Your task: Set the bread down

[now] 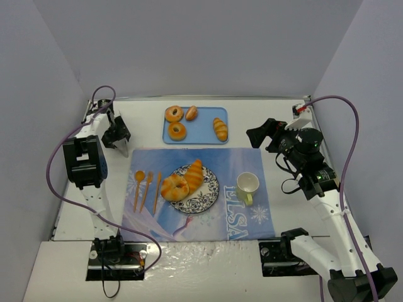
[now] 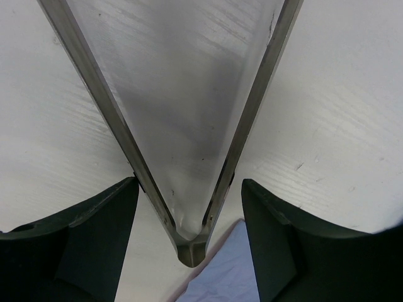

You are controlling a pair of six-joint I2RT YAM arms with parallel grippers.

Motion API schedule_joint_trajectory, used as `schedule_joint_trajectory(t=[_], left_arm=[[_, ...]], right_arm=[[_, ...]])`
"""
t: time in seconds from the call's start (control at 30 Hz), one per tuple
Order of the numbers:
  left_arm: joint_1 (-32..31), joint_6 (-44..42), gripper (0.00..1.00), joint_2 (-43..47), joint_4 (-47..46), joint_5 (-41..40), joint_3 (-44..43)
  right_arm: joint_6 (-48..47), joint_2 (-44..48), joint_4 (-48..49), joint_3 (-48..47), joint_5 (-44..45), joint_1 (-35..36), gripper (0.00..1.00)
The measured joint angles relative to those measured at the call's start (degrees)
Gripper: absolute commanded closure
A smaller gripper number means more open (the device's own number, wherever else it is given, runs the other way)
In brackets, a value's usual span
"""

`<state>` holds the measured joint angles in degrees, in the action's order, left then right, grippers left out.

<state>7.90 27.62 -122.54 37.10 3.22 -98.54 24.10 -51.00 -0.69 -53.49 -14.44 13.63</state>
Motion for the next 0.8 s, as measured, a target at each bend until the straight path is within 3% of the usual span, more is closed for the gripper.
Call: schedule_joint_trajectory(t=[0.3, 0.5, 0.8], left_arm=[[-0.57, 0.02, 0.34, 2.62, 0.68, -0.34, 0.06], [-2.97, 0.00, 0.33, 14.32, 1.14, -0.29, 1.91], [-17.42, -2.80, 0.30, 34.84, 1.47, 2.35, 6.91]], right_arm=[[0.00, 0.02, -0.05, 0.00, 0.00, 0.31, 0.00], [0.00, 0.02, -0.17, 0.00, 0.02, 0.35, 0.00], [-0.02, 0.01, -0.42, 0.00, 0.02, 0.35, 0.00]])
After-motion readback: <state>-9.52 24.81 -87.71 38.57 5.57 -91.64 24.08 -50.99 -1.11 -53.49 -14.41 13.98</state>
